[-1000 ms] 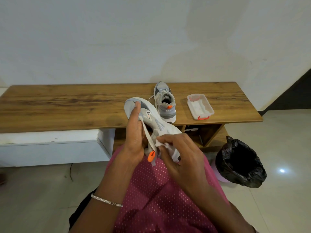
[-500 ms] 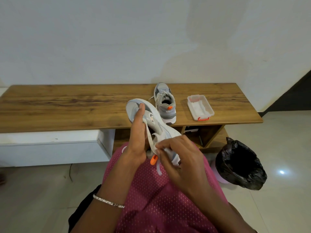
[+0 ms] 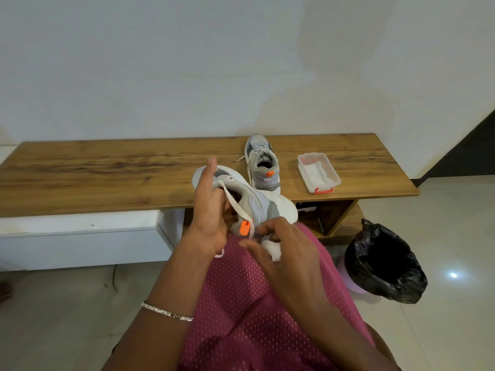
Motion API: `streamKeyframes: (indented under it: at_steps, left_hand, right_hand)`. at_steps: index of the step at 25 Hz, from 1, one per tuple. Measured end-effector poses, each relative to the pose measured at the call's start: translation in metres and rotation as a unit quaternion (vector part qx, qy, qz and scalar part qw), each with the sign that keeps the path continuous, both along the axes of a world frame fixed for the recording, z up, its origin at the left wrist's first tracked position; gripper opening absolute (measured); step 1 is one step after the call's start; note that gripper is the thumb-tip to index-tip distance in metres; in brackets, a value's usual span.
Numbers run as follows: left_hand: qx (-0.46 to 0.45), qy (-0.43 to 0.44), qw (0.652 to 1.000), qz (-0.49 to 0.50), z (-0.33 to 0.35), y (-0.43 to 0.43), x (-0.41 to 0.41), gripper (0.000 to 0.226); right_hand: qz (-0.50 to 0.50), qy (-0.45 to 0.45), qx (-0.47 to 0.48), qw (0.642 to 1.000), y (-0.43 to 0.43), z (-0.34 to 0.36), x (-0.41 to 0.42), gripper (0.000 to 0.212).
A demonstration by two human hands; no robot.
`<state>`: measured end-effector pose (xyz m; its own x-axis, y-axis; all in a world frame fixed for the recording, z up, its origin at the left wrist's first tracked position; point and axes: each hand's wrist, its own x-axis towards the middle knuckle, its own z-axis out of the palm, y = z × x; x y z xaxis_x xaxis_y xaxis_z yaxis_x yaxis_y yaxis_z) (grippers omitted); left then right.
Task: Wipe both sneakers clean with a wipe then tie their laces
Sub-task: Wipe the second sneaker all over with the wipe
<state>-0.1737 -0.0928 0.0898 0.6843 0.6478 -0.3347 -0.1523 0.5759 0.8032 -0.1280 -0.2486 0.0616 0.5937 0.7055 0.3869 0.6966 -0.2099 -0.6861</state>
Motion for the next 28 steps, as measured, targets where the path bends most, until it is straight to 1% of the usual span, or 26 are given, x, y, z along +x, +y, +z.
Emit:
streamKeyframes:
  at_steps: [2, 3, 4, 6, 8, 10, 13, 14, 17, 18, 19, 21, 23, 24, 26, 28]
  left_hand:
    - [0.01, 0.017, 1.0, 0.0, 0.002, 0.0, 0.002, 0.066]
    - [0.01, 0.02, 1.0, -0.001, 0.002, 0.002, 0.001, 0.071]
    - [0.002, 0.019, 1.0, -0.013, 0.003, 0.004, 0.0, 0.078]
    - [0.016, 0.026, 0.998, -0.052, 0.005, 0.008, -0.003, 0.095]
    - [0.051, 0.031, 0.993, -0.104, 0.008, 0.004, -0.005, 0.092]
    - [0.099, 0.058, 0.983, -0.146, 0.009, -0.005, -0.004, 0.092]
    - [0.148, 0.1, 0.97, -0.165, 0.007, -0.014, 0.0, 0.092]
    - [0.151, 0.101, 0.969, -0.169, 0.01, -0.016, 0.002, 0.091]
    - [0.142, 0.074, 0.974, -0.162, 0.012, -0.016, 0.004, 0.089]
    - [0.141, 0.062, 0.976, -0.154, 0.01, -0.015, 0.005, 0.087]
    - [0.139, 0.052, 0.978, -0.146, 0.009, -0.014, 0.006, 0.085]
    - [0.131, 0.033, 0.982, -0.134, 0.004, -0.013, 0.006, 0.079]
    - [0.131, 0.026, 0.983, -0.125, 0.005, -0.015, 0.009, 0.072]
    - [0.135, 0.028, 0.984, -0.116, 0.004, -0.016, 0.011, 0.067]
    - [0.148, 0.016, 0.983, -0.107, 0.005, -0.019, 0.014, 0.063]
    - [0.148, -0.006, 0.986, -0.082, 0.004, -0.02, 0.015, 0.064]
  right_hand:
    - [-0.032, -0.049, -0.014, 0.998, 0.008, 0.0, 0.001, 0.027]
    - [-0.036, -0.066, -0.013, 0.997, 0.012, 0.002, 0.003, 0.025]
    - [-0.034, -0.079, -0.01, 0.996, 0.015, 0.004, 0.005, 0.021]
    - [-0.015, -0.086, -0.003, 0.996, 0.02, 0.012, 0.013, 0.011]
    - [0.007, -0.031, -0.002, 1.0, 0.023, 0.024, 0.025, 0.005]
    - [0.009, 0.033, 0.02, 0.999, 0.026, 0.041, 0.042, 0.005]
    - [-0.055, 0.024, 0.08, 0.995, 0.031, 0.067, 0.079, 0.008]
    - [-0.074, 0.018, 0.082, 0.994, 0.034, 0.072, 0.094, 0.01]
    - [-0.135, 0.014, 0.001, 0.991, 0.044, 0.067, 0.132, 0.022]
    - [-0.149, 0.028, -0.012, 0.988, 0.044, 0.063, 0.138, 0.025]
    - [-0.154, 0.046, -0.005, 0.987, 0.043, 0.06, 0.138, 0.026]
    - [-0.13, 0.086, 0.04, 0.987, 0.037, 0.06, 0.125, 0.025]
    - [-0.067, 0.116, 0.06, 0.989, 0.034, 0.065, 0.102, 0.02]
    - [-0.029, 0.105, 0.053, 0.993, 0.033, 0.067, 0.088, 0.018]
    - [0.031, 0.033, 0.036, 0.998, 0.031, 0.061, 0.062, 0.019]
    - [0.06, -0.042, 0.035, 0.997, 0.027, 0.047, 0.04, 0.029]
